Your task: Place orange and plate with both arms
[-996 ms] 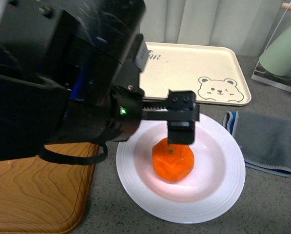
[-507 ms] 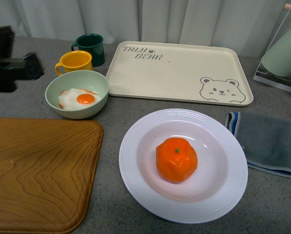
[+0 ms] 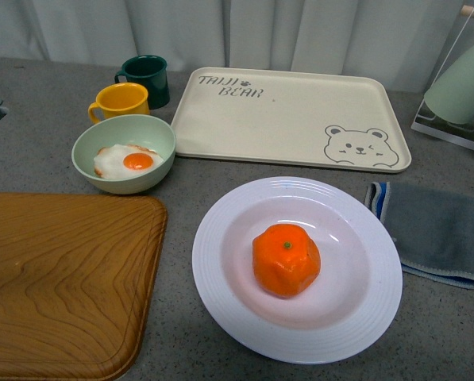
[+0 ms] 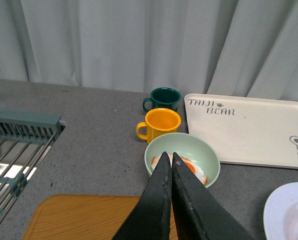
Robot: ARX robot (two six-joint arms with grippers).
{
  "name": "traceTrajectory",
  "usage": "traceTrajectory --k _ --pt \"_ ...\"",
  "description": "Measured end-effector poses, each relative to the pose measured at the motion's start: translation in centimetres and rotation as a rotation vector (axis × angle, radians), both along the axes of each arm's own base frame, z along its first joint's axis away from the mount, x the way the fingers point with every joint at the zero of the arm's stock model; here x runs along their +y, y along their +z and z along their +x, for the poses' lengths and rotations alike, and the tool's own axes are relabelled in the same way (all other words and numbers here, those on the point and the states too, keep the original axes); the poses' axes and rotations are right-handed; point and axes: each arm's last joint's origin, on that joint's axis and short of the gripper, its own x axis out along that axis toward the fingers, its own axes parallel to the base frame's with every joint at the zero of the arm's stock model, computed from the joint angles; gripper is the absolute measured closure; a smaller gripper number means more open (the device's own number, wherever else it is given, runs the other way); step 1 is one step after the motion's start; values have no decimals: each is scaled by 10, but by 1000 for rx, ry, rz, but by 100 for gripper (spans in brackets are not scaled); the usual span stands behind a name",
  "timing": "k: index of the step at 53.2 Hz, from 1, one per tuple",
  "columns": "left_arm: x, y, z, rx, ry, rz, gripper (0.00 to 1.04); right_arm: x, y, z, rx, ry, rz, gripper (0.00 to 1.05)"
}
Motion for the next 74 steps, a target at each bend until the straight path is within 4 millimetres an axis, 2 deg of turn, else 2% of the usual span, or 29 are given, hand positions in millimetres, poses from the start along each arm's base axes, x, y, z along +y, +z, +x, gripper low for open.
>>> traceTrajectory --k 22,74 --pt "22 11 -26 -38 6 -5 101 0 0 0 0 0 0 9" --pt "23 17 -57 -57 6 -5 101 0 0 0 0 0 0 9"
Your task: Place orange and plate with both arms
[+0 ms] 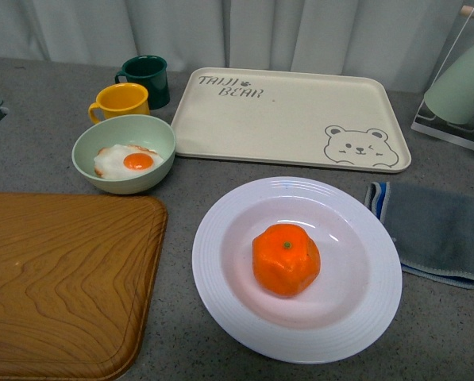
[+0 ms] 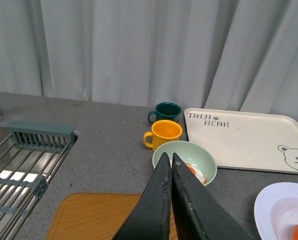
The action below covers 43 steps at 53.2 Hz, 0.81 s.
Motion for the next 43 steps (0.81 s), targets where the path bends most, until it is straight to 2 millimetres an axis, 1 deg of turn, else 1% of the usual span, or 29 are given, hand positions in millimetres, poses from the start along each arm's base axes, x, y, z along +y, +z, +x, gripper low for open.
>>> traceTrajectory --k 4,8,11,24,26,31,33,34,36,38,40,43 --pt "0 0 -1 0 0 0 101 0 0 0 0 0 0 9" --pt "0 -5 -8 36 -2 0 101 0 0 0 0 0 0 9" --pt "0 -3 -12 8 -2 0 101 0 0 0 0 0 0 9" --pt "0 -3 -12 6 -2 0 101 0 0 0 0 0 0 9" --pt "0 -3 -12 6 -2 0 101 1 0 0 8 25 -49 9" --pt "0 -3 -12 6 -2 0 86 4 1 7 68 75 -213 9" --pt "0 -3 -12 6 -2 0 77 5 3 12 109 89 -232 9" --pt "0 -3 -12 6 -2 0 72 5 4 19 162 96 -221 9" --pt "0 -3 -12 5 -2 0 63 6 4 30 254 110 -167 9" --pt "0 -3 -12 5 -2 0 54 6 0 43 365 129 -78 9" --pt "0 -3 -12 5 -2 0 45 6 -8 55 487 150 27 9" --pt "0 -3 -12 5 -2 0 30 8 -27 73 653 170 181 9"
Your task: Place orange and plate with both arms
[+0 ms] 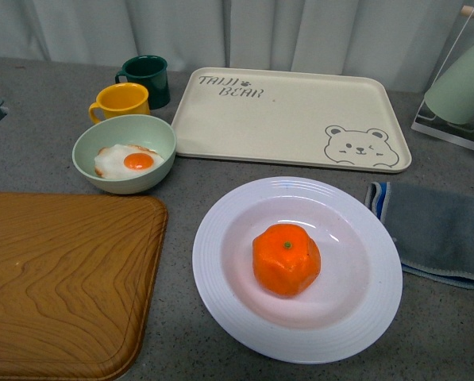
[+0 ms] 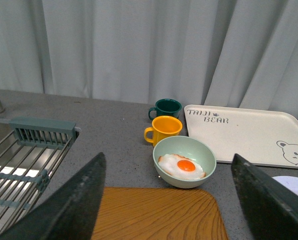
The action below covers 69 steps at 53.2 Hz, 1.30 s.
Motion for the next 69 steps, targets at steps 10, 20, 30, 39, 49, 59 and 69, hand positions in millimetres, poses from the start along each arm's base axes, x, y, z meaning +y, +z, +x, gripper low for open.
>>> traceTrajectory --k 10,20,30,39,49,59,69 --pt "0 0 0 0 0 2 7 15 -38 42 340 46 248 9" --pt "0 0 0 0 0 2 7 28 -56 63 460 34 271 9" --pt "0 0 0 0 0 3 7 40 -72 77 550 -7 347 9" --pt "0 0 0 0 0 2 7 52 -85 87 628 -55 397 9" --pt "0 0 0 0 0 2 7 59 -95 94 721 -134 362 27" --pt "0 0 0 0 0 2 7 59 -98 101 750 -195 333 52" --pt "0 0 0 0 0 2 7 59 -100 103 767 -216 342 78"
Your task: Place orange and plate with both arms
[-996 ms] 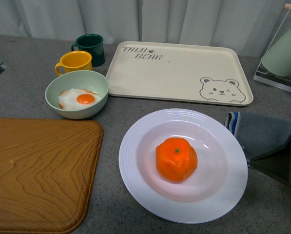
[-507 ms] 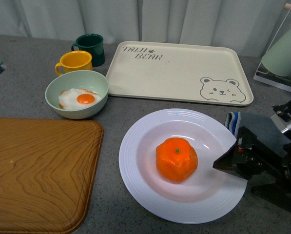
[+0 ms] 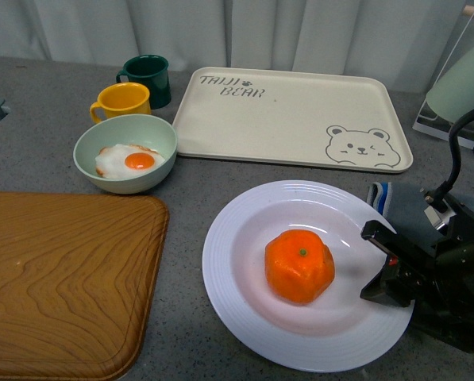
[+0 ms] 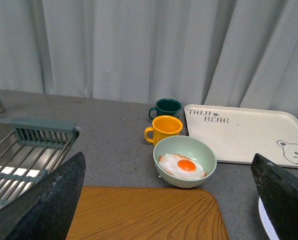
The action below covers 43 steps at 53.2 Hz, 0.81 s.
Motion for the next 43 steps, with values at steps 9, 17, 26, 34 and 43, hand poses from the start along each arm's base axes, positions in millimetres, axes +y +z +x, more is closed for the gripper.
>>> traceTrajectory --k 9,17,26,34,43 --pt "0 0 0 0 0 0 7 -2 11 2 -45 3 76 89" --pt "0 0 0 0 0 0 7 -4 28 -2 -160 9 191 100" --pt "0 0 0 0 1 0 7 -7 27 -11 -230 -21 282 101" --pt "0 0 0 0 0 0 7 -7 39 3 -334 -39 377 101" --pt "0 0 0 0 0 0 7 -4 47 42 -379 -102 395 101"
